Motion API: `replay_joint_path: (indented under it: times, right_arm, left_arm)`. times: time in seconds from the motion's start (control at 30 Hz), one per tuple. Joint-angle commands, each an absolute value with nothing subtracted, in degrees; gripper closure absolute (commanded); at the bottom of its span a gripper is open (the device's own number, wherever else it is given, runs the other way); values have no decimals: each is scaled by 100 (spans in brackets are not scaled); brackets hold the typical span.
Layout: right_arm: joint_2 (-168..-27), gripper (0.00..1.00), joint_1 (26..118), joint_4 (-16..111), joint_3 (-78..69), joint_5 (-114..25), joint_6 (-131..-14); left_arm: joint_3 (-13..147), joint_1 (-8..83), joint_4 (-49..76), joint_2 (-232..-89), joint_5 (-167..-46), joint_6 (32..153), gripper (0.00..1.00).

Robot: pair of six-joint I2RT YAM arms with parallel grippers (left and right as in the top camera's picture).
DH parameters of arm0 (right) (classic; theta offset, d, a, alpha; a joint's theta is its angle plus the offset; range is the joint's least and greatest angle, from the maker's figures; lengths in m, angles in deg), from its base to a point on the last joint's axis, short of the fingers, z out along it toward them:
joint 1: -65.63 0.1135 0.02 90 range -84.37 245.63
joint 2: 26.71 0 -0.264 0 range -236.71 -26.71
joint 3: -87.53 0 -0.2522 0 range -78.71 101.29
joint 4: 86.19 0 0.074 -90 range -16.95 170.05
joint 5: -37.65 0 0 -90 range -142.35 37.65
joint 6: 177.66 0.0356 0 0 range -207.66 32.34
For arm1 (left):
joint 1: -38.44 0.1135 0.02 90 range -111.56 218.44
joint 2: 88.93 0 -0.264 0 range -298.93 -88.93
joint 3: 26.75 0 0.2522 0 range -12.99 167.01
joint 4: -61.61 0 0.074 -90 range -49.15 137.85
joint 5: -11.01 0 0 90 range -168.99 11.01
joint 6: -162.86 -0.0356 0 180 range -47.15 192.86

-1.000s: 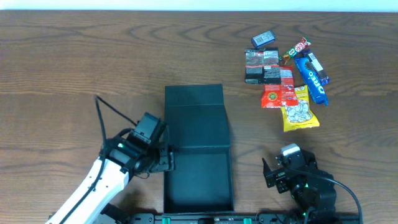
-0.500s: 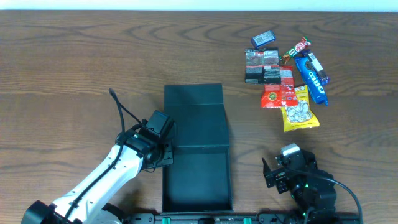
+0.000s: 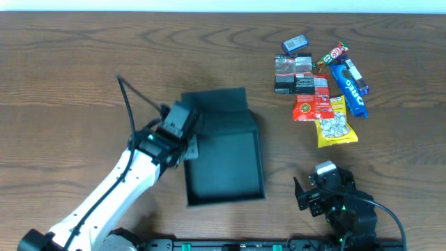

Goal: Pack container
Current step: 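Move the left gripper to the box's left flap and hold it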

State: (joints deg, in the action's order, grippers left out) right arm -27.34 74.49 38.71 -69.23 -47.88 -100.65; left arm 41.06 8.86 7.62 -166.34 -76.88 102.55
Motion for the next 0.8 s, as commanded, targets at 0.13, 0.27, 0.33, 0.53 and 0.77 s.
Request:
replay_joint_path:
  times: [0.13, 0.27, 0.33, 0.53, 0.77]
  right_arm:
    - [-2720, 1, 7383, 3851, -6941, -4783, -10011]
    - [-2720, 1, 7383, 3851, -6941, -4783, -10011]
    - [-2720, 1, 7383, 3851, -6941, -4783, -10011]
    - [-2720, 1, 7383, 3851, -6941, -4783, -10011]
    - [-2720, 1, 7383, 3851, -6941, -4783, -10011]
  left_arm:
    - [5365, 1256, 830, -17842, -7487, 9448, 94]
    - [6101, 1531, 723, -18817, -7946, 9169, 94]
    - [6475, 1647, 612, -19235, -8162, 9099, 94]
    - [7581, 1898, 231, -20124, -8210, 8919, 94]
    - [8151, 2055, -359, -20732, -8394, 8613, 94]
